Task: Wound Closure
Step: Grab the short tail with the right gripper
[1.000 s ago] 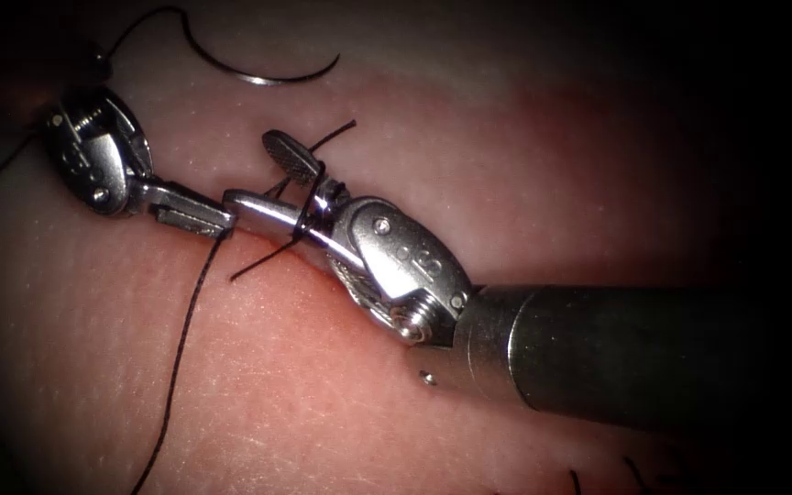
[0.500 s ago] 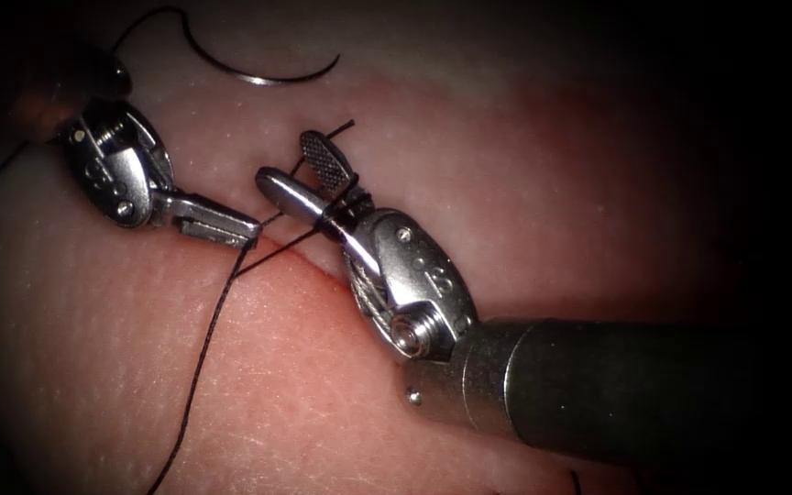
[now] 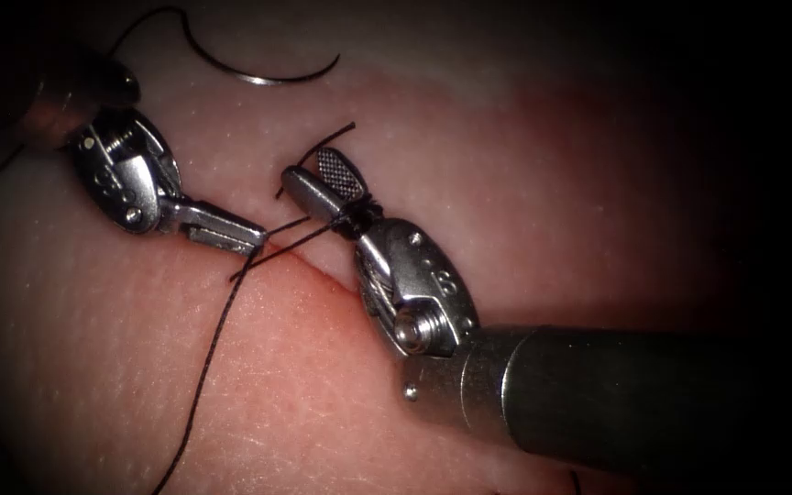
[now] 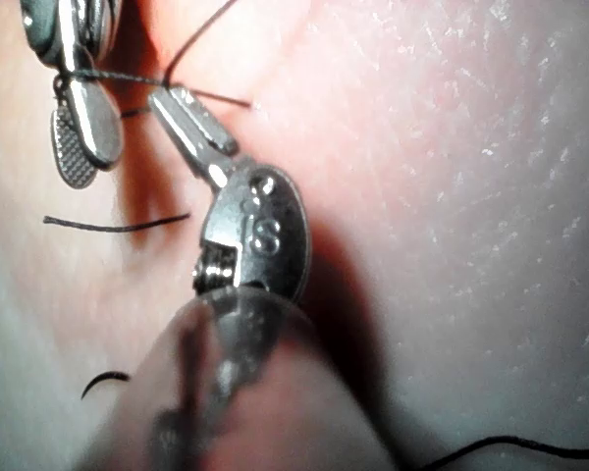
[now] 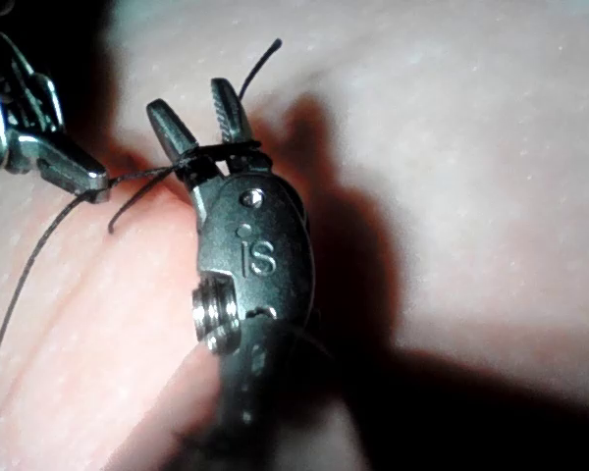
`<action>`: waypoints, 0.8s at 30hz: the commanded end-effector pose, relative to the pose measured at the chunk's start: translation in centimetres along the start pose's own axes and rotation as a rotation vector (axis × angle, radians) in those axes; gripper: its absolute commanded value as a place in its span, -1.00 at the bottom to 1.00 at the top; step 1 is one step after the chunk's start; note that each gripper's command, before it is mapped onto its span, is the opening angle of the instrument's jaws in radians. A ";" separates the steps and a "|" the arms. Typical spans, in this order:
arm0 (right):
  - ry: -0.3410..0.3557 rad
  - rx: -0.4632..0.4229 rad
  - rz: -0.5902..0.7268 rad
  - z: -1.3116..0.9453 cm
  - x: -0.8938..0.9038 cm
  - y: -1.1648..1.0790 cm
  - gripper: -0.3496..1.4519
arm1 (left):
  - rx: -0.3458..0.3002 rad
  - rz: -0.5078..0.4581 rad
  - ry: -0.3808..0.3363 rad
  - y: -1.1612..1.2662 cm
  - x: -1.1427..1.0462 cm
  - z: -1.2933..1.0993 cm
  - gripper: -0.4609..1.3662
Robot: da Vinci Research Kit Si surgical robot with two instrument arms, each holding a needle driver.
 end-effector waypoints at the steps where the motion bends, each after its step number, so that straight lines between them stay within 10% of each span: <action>1: -0.006 -0.007 0.004 0.01 -0.01 0.01 -0.02 | -0.009 -0.002 0.001 0.00 0.00 -0.01 -0.88; 11: 0.003 -0.086 0.094 0.05 -0.10 0.14 0.48 | -0.010 -0.002 0.003 -0.04 -0.04 0.02 -0.88; 24: -0.016 -0.118 0.169 0.21 -0.18 0.32 0.52 | -0.011 -0.007 0.007 -0.09 -0.10 0.07 -0.88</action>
